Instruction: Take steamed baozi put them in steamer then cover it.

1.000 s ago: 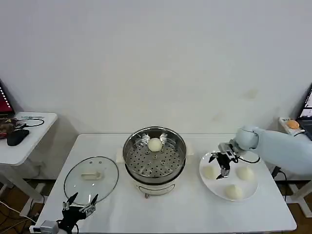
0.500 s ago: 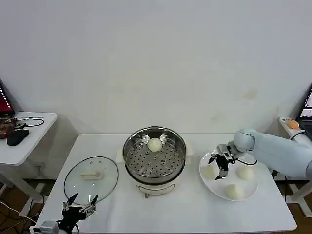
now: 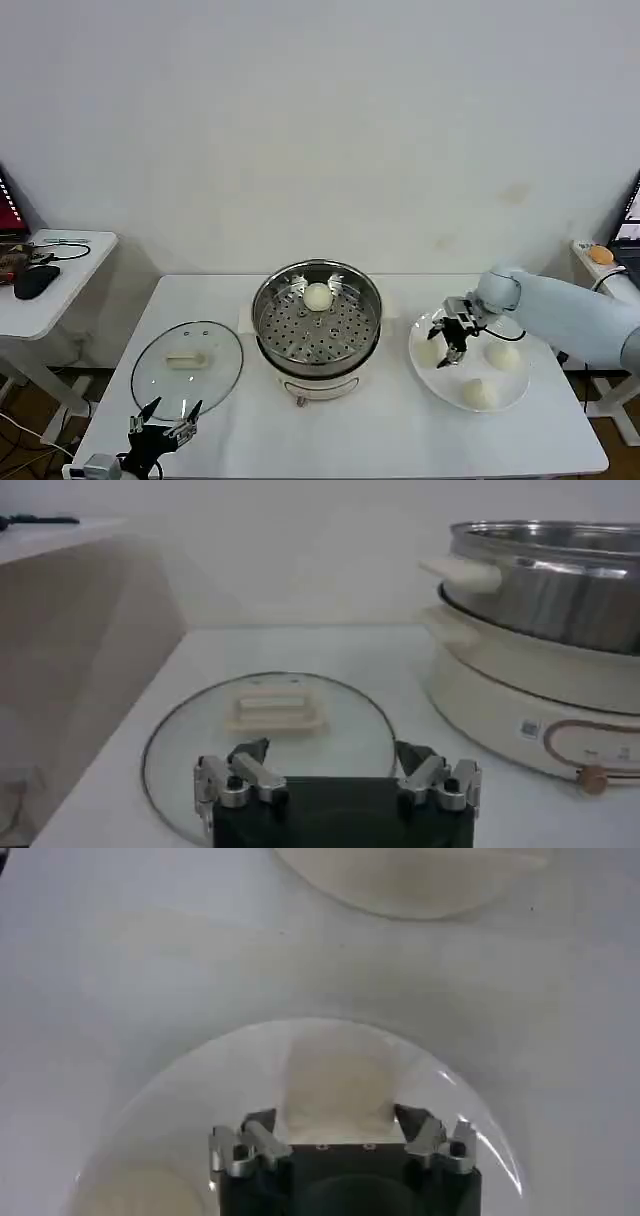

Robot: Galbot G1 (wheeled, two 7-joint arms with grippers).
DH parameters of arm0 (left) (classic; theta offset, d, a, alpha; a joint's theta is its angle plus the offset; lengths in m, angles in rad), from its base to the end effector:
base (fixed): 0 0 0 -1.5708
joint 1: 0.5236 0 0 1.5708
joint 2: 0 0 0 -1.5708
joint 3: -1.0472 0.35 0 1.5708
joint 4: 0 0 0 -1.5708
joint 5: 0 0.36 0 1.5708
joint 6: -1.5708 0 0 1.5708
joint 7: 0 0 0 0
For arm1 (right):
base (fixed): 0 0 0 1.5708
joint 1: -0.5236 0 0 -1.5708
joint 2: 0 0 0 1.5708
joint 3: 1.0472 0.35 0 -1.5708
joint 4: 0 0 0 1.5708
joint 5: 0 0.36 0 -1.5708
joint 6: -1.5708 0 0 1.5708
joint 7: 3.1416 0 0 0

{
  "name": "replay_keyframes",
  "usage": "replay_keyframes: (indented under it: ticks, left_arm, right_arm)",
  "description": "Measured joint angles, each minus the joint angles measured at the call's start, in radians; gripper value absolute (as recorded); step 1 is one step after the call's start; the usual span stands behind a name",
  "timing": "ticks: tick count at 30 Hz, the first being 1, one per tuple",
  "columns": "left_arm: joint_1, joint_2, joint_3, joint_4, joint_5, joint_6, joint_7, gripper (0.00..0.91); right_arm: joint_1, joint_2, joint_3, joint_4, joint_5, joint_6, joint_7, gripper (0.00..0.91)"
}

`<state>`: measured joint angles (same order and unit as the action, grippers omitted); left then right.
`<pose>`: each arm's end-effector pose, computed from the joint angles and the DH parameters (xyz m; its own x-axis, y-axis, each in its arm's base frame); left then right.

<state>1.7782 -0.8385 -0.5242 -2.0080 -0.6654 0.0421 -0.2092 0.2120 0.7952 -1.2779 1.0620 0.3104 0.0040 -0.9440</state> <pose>0.1448 0.1322 -0.3270 -0.9048 0.0764 0.4189 0.0817 0.9966 -0.0053 0.5390 -0.1493 -0.2491 -0.0655 -0.2674 0.9614 -0.9846 -0.1395 -0.1058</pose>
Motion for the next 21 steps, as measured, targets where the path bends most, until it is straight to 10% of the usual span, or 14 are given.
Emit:
replay_keyframes:
  ticks: [21]
  left_arm:
    - [0.004, -0.004, 0.008, -0.004, -0.001, -0.001, -0.001, 0.907]
  right_arm:
    - [0.137, -0.036, -0.056, 0.066, 0.026, 0.079, -0.036, 0.615]
